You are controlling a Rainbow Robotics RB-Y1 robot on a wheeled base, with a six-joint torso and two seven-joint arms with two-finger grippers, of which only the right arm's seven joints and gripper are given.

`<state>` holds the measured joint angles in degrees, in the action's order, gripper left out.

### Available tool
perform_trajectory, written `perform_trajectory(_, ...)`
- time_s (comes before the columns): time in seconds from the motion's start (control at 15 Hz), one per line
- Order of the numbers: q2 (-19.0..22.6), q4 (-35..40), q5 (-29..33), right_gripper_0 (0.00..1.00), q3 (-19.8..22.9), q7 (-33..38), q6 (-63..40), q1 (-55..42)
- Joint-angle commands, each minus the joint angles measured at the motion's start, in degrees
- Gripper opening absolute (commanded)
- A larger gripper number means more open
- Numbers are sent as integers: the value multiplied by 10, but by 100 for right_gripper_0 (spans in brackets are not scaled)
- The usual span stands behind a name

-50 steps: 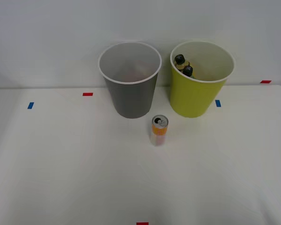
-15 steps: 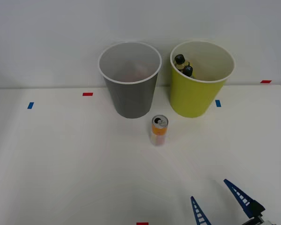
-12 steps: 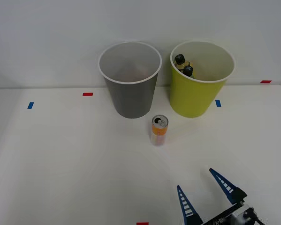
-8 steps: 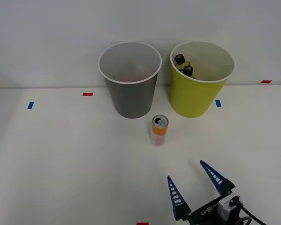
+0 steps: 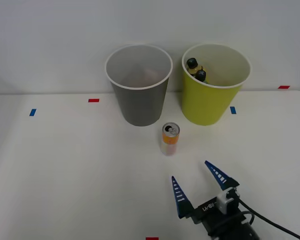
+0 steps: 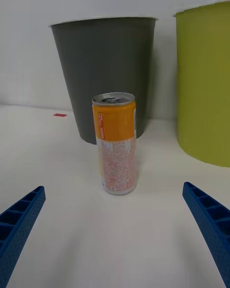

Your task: Put cans in the gray bin, plastic bottles in the light green bin

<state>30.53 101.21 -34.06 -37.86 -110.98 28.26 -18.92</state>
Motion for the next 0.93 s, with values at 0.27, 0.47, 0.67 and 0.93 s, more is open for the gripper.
perform_trajectory(0.27, -81, -115, 9, 100, 2, 5, 17, 107)
perform_trajectory(0.47, -106, -162, 8, 100, 8, 11, 17, 152)
perform_trajectory(0.67, -133, -204, 9, 100, 15, 15, 15, 189)
perform_trajectory(0.93, -160, -211, 10, 100, 35, 16, -21, 212)
